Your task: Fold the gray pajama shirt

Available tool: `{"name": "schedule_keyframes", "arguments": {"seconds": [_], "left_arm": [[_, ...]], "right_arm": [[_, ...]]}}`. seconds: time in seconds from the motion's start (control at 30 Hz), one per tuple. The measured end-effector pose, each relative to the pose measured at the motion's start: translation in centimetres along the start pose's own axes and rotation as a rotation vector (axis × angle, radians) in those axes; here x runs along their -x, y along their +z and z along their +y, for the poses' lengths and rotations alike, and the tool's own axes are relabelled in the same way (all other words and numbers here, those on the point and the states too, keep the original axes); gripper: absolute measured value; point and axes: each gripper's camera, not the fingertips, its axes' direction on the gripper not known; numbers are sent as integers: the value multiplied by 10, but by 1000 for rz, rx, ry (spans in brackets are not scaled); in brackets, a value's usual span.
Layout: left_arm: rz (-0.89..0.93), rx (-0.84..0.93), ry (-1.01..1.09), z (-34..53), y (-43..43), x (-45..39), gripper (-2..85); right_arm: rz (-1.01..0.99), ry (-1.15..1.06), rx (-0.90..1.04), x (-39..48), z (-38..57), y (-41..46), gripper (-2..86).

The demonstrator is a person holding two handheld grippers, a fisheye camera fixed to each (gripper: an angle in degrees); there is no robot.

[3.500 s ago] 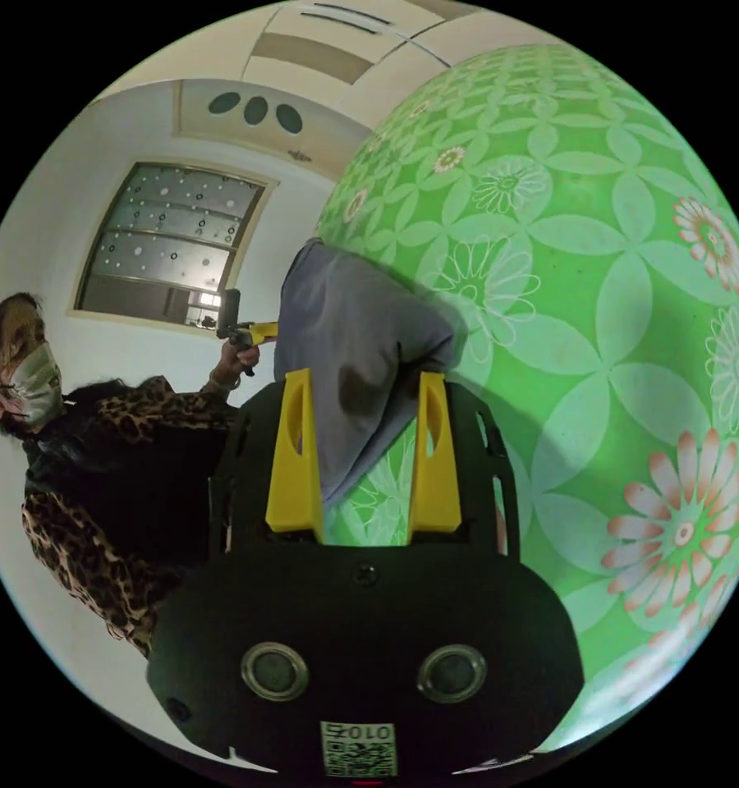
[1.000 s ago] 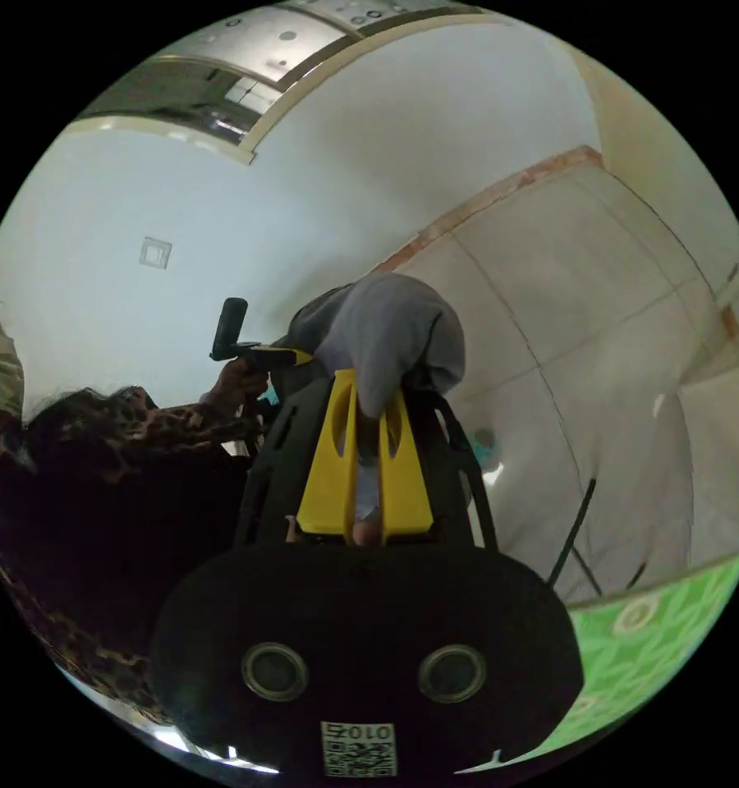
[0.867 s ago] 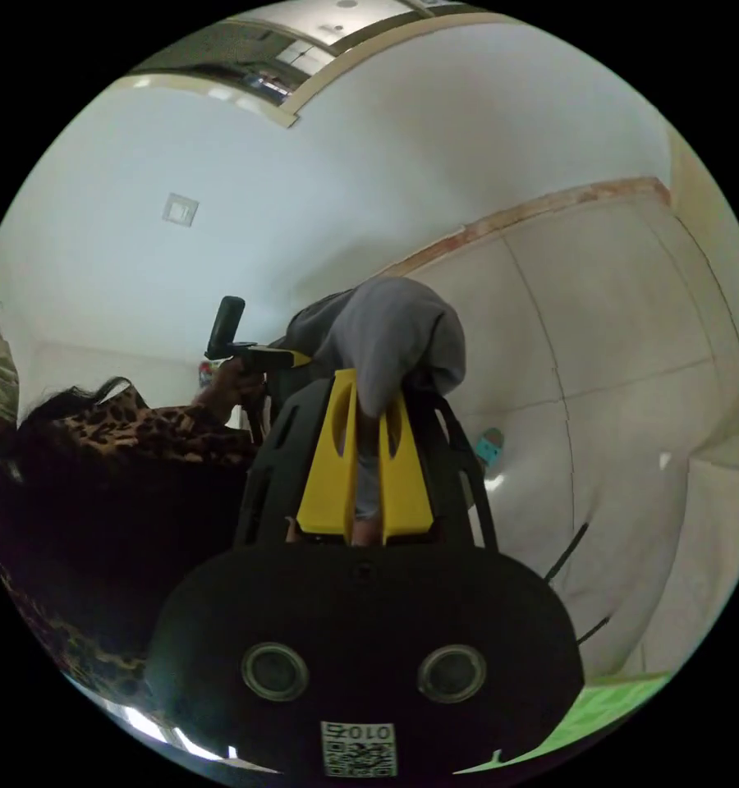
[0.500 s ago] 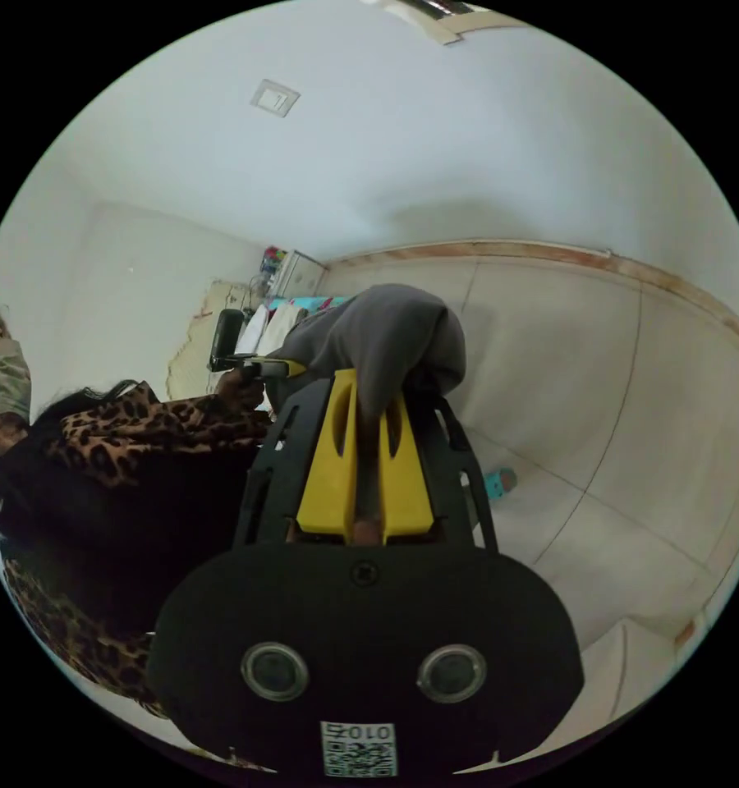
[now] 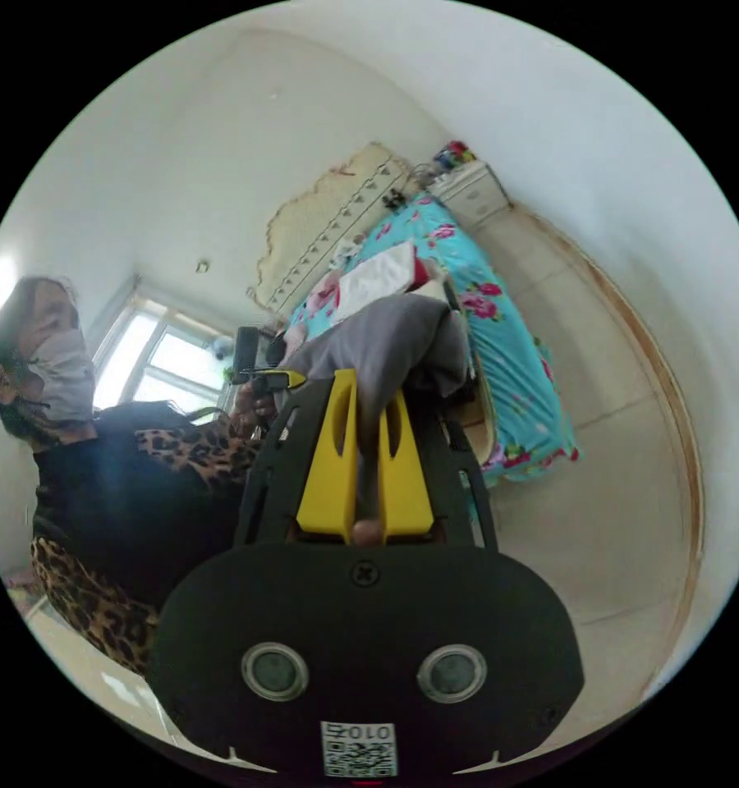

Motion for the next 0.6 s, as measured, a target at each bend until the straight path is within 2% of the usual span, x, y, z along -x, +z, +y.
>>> {"name": "schedule_keyframes", "arguments": {"seconds": [0.13, 0.23, 0.3, 0.37, 0.43, 0.47, 0.5, 0.6], "left_arm": [[-127, -164, -63, 19, -64, 20, 77], [-206, -315, -125, 42, -94, 49, 78], [-265, -359, -278, 58, -86, 115, 78], [-277, -338, -446, 72, -66, 180, 76], [-221, -276, -617, 87, -47, 236, 76], [-165, -329, -655, 98, -44, 255, 75], [-111, -382, -672, 106, -45, 266, 74], [-102, -459, -628, 109, -56, 270, 74]], "right_arm": [[-159, -190, 124, 43, -146, 18, 59], [-277, -258, 228, 41, -237, 56, 60], [-327, -227, 348, 24, -286, 103, 61], [-254, -97, 527, -3, -333, 180, 61], [-205, -54, 665, -5, -352, 217, 61], [-189, -86, 689, 4, -364, 215, 61], [-197, -103, 689, 10, -371, 209, 61], [-271, -143, 707, 39, -408, 176, 61]]}}
